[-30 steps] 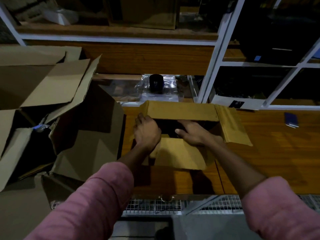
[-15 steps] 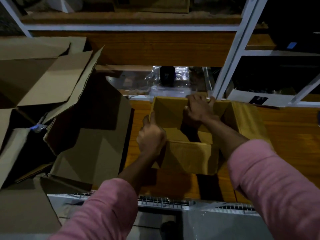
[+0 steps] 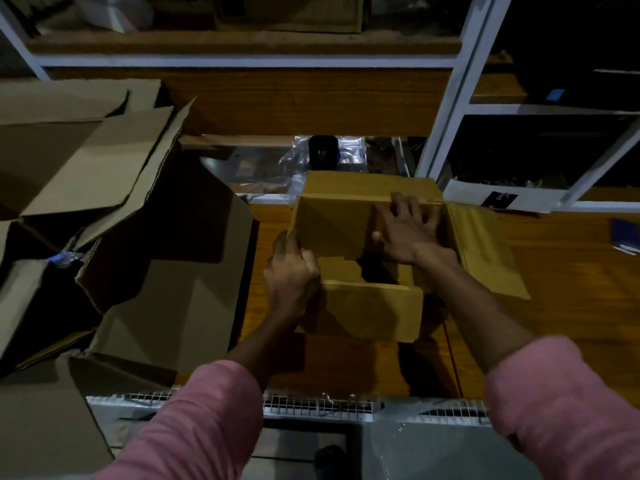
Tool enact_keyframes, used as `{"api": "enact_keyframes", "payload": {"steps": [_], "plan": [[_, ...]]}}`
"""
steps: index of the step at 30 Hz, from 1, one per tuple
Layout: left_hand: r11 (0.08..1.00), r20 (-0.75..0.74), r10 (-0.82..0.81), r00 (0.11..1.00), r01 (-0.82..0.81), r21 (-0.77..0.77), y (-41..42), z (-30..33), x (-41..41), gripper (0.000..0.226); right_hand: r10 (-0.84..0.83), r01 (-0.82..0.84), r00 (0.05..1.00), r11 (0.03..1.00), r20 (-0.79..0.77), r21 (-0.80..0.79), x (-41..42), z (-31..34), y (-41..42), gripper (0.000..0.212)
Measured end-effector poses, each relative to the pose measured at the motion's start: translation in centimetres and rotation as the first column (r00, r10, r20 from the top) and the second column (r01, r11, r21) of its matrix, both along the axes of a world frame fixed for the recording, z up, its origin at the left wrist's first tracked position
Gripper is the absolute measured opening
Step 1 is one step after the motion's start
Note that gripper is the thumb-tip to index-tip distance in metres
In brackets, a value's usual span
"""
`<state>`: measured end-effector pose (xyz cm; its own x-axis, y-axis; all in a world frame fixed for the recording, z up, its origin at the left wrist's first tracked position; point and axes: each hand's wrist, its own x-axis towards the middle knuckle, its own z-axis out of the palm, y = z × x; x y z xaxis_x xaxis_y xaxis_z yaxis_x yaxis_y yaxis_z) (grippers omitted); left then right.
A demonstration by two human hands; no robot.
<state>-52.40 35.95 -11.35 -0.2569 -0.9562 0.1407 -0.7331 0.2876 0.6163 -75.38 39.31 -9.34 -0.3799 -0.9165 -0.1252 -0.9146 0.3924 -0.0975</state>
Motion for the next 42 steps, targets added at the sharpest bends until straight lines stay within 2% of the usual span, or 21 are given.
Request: {"api": "enact_keyframes", "payload": {"steps": [3, 6, 9, 13, 16, 17, 20, 22, 25, 28, 31, 34, 36, 40, 42], "plan": [[0.999, -0.163, -0.006, 0.987, 0.012, 0.04, 1.2, -0.2, 0.7, 0.041, -0.126, 0.13, 0.985, 0.991, -0.119, 0.027, 0.0, -0.7, 5.2, 0.054], [0.997, -0.183, -0.074, 0.98, 0.066, -0.047, 2.1, -0.9, 1.7, 0.053, -0.251, 0.21, 0.956, 0.948, -0.154, -0.238, 1.1, -0.8, 9.1, 0.052], [0.975, -0.013, -0.173, 0.985, 0.169, -0.146, 2.8, -3.4, 3.2, 0.072, -0.315, 0.3, 0.948, 0.852, 0.036, -0.429, 2.0, -1.0, 11.7, 0.062], [0.944, 0.202, -0.248, 0.948, 0.283, -0.17, 3.8, -5.9, 5.6, 0.096, -0.261, 0.348, 0.933, 0.834, 0.248, -0.428, 2.5, -3.5, 15.2, 0.085], [0.9, 0.321, -0.338, 0.885, 0.404, -0.163, 3.6, -5.4, 6.5, 0.12, -0.143, 0.27, 0.943, 0.857, 0.3, -0.439, 3.1, -5.1, 17.1, 0.094], [0.894, 0.304, -0.352, 0.885, 0.414, -0.171, 3.4, -5.0, 6.5, 0.118, -0.107, 0.239, 0.948, 0.86, 0.298, -0.451, 3.2, -5.5, 17.5, 0.098], [0.885, 0.345, -0.361, 0.866, 0.435, -0.167, 3.1, -3.8, 6.6, 0.089, -0.022, 0.16, 0.96, 0.862, 0.28, -0.48, 3.2, -6.1, 17.8, 0.112], [0.825, 0.414, -0.429, 0.803, 0.535, -0.184, 2.6, -4.5, 6.1, 0.09, -0.003, 0.133, 0.966, 0.862, 0.257, -0.49, 3.1, -6.1, 17.5, 0.111], [0.844, 0.336, -0.443, 0.831, 0.513, -0.156, 2.9, -4.0, 5.0, 0.101, -0.01, 0.122, 0.977, 0.848, 0.214, -0.516, 2.9, -6.2, 17.0, 0.099], [0.861, 0.302, -0.414, 0.858, 0.478, -0.176, 3.2, -2.7, 4.3, 0.094, -0.028, 0.137, 0.979, 0.823, 0.202, -0.551, 2.6, -5.9, 17.1, 0.091], [0.839, 0.292, -0.381, 0.877, 0.461, -0.289, 3.1, 0.1, 4.1, 0.094, -0.024, 0.117, 0.988, 0.761, 0.153, -0.638, 2.2, -3.8, 17.1, 0.085], [0.826, 0.257, -0.328, 0.909, 0.408, -0.388, 2.6, 4.2, 3.6, 0.098, -0.012, 0.07, 0.996, 0.689, 0.085, -0.722, 1.6, 1.0, 16.3, 0.083], [0.787, 0.233, -0.327, 0.916, 0.4, -0.47, 1.9, 7.9, 3.2, 0.103, -0.012, 0.037, 0.999, 0.632, 0.038, -0.774, 1.1, 4.9, 15.6, 0.082], [0.688, 0.192, -0.321, 0.927, 0.368, -0.626, 0.5, 15.1, 3.3, 0.091, 0.007, -0.043, 0.999, 0.54, -0.046, -0.84, 0.4, 11.9, 14.0, 0.086], [0.654, 0.197, -0.279, 0.94, 0.337, -0.677, 0.1, 18.2, 3.7, 0.094, 0.027, -0.083, 0.996, 0.503, -0.08, -0.86, 0.5, 14.6, 13.2, 0.085]]}}
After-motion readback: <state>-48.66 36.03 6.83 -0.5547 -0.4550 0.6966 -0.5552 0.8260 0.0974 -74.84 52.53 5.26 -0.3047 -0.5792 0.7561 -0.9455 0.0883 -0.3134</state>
